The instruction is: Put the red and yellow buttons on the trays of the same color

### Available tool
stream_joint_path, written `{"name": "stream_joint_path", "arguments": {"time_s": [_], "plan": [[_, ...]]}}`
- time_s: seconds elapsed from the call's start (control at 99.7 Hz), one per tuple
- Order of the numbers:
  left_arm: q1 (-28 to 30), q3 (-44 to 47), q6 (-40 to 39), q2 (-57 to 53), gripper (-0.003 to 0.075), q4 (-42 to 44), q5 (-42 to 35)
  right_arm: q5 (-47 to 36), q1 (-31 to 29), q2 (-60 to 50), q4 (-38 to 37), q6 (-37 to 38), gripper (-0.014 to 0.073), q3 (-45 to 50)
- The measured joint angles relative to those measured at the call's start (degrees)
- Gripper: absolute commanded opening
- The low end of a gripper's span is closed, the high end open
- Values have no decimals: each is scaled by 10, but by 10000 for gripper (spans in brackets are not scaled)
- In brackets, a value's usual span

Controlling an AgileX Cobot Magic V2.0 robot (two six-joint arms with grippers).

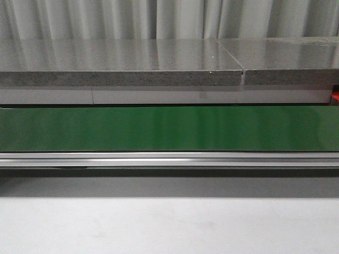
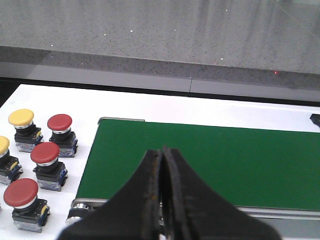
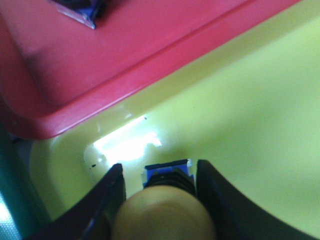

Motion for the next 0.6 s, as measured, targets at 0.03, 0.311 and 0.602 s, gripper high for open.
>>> {"name": "stream_joint_path", "arguments": {"time_s": [0.03, 0.311, 0.602], "plan": [[0, 0, 0, 0, -19, 0, 0, 0, 0, 3, 0, 0, 121, 0], [0, 0, 0, 0, -19, 0, 0, -5, 0, 27, 0, 0, 246, 0], [0, 0, 0, 0, -19, 0, 0, -7, 0, 28, 8, 0, 664, 0]]}}
